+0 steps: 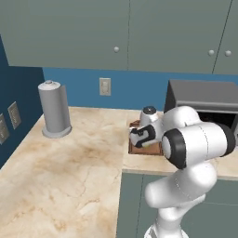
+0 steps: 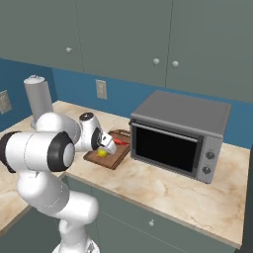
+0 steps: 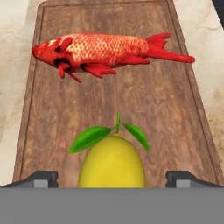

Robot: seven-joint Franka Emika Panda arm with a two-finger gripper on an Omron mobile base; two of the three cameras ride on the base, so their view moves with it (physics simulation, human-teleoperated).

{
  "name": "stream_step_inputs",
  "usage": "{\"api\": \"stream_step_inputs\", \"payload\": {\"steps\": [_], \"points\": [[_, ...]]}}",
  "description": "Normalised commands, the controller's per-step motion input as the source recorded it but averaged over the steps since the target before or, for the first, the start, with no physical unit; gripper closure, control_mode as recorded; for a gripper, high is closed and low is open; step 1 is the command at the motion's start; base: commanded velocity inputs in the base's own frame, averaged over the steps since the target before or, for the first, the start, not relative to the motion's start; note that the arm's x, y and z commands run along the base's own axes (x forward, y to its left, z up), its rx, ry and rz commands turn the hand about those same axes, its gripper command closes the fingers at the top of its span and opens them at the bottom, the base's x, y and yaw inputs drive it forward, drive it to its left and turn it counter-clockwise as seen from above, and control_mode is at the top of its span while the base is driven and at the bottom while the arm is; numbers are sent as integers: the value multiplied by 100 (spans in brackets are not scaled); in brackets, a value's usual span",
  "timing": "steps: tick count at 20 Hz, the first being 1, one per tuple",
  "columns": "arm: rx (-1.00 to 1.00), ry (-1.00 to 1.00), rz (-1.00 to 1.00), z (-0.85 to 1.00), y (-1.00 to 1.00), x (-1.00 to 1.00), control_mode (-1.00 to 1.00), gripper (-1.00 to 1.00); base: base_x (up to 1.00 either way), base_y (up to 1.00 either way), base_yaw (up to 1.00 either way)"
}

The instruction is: Retrieve a lemon from the fridge and place it on the cutting board with the fish.

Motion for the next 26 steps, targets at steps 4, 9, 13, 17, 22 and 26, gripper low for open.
{"api": "stream_step_inputs", "payload": {"steps": [4, 9, 13, 17, 22, 26], "points": [[-2, 0, 0, 41, 1, -36, -100, -100, 0, 0, 0], [0, 0, 0, 63, 0, -52, -100, -100, 0, 0, 0], [0, 0, 0, 62, 0, -51, -100, -100, 0, 0, 0], [0, 0, 0, 62, 0, -71, -100, -100, 0, 0, 0], [0, 0, 1, 39, 0, -89, -100, -100, 0, 0, 0], [1, 1, 6, 80, 0, -57, -100, -100, 0, 0, 0]]}}
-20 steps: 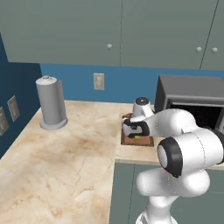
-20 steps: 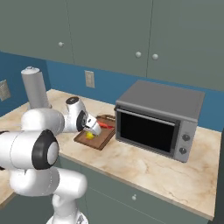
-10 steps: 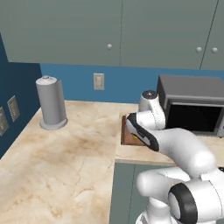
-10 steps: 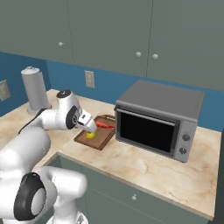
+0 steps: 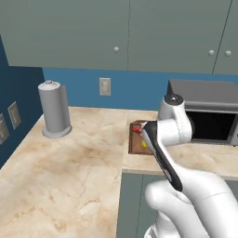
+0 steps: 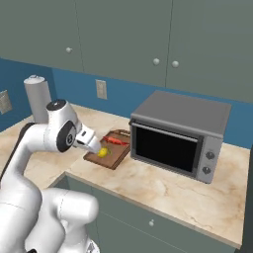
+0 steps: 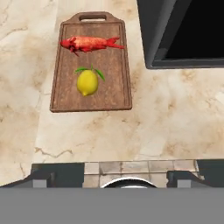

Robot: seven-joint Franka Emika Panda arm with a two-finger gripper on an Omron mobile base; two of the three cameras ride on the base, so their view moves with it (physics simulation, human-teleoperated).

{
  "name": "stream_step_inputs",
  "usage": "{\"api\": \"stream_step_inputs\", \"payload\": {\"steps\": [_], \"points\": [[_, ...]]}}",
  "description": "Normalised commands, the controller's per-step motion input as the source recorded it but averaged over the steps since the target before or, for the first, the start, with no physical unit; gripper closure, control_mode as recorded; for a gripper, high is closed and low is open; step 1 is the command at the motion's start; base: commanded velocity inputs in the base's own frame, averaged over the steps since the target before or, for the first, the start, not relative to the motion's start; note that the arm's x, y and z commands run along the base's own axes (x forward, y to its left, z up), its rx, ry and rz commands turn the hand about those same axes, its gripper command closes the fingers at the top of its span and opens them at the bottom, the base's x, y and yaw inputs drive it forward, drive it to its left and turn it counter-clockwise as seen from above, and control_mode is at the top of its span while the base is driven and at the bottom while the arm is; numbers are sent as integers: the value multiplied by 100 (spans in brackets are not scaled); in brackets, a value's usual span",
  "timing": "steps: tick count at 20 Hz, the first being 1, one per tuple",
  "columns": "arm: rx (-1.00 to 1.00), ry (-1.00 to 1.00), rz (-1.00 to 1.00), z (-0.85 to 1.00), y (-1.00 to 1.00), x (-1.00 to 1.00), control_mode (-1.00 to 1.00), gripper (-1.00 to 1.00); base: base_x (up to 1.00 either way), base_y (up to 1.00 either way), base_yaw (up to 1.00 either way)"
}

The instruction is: Retrieve a lemon from the fridge and place it on the cutting board with the fish.

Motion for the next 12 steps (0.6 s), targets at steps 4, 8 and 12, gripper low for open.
{"api": "stream_step_inputs", "payload": {"steps": [4, 8, 12], "points": [[0, -3, 28, 44, 21, -60, -100, -100, 0, 0, 0], [0, -1, 19, 22, 15, -55, -100, -100, 0, 0, 0], [0, 0, 6, 17, 10, -34, -100, -100, 0, 0, 0]]}}
